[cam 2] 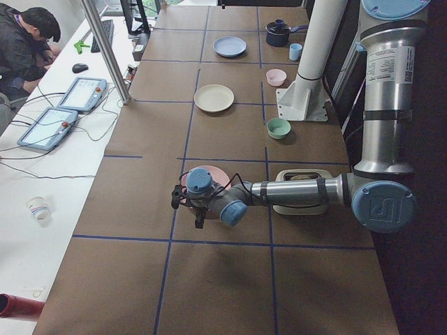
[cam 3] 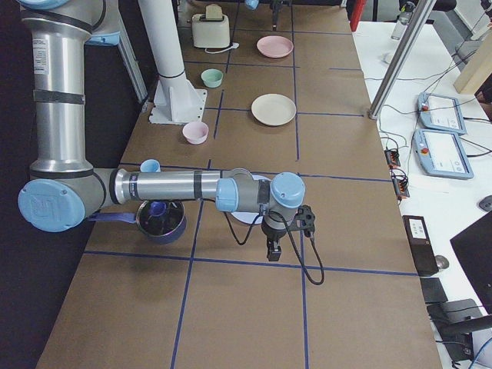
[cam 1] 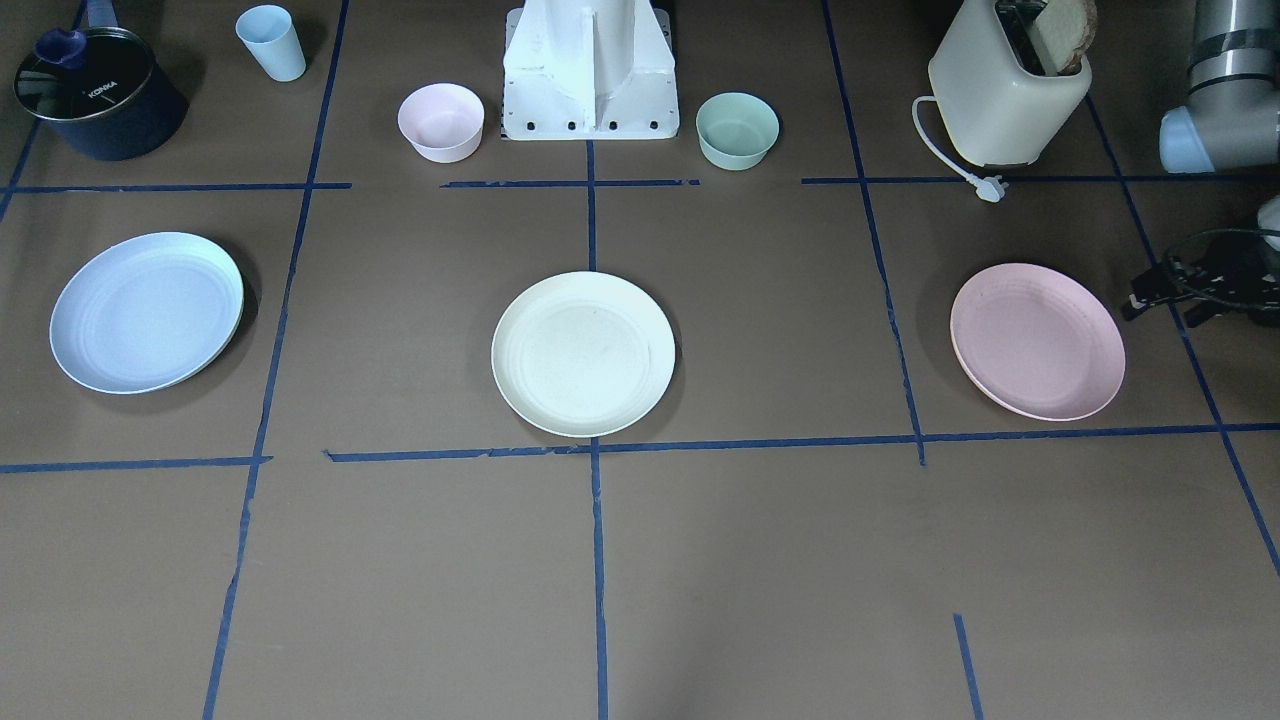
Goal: Stack three plates with pink and blue
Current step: 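Reach the left gripper to the pink plate's rim and grasp it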
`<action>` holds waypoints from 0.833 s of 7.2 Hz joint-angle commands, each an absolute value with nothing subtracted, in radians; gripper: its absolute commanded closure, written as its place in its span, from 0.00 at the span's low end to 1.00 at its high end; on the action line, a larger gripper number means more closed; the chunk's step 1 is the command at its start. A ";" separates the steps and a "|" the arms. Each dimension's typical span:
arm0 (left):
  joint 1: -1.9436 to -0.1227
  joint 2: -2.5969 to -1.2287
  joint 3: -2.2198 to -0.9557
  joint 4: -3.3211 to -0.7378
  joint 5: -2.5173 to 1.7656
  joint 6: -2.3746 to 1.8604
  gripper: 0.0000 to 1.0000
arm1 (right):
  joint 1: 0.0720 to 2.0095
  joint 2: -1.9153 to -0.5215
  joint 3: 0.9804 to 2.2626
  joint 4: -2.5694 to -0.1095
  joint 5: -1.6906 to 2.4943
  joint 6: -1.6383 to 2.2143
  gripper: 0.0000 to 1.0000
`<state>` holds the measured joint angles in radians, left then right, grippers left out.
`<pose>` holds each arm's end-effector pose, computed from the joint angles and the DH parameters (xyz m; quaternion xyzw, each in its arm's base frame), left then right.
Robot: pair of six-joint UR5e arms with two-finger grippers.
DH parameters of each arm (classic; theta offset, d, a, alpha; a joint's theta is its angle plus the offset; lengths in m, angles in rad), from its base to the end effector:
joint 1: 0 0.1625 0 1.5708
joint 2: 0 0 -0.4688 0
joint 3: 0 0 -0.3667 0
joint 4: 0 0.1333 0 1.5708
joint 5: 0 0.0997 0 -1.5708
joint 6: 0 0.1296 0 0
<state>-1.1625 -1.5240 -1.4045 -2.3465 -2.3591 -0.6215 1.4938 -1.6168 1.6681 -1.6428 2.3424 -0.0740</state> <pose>0.1484 -0.4474 0.7324 0.0414 0.4473 0.0116 0.8933 0.0088 -0.4444 0.7069 -0.0102 -0.3763 -0.0660 0.9241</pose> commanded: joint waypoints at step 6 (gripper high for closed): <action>-1.106 -1.528 -1.374 -2.427 -2.368 -0.848 0.95 | 1.493 -1.626 1.666 -1.641 2.342 -0.075 0.00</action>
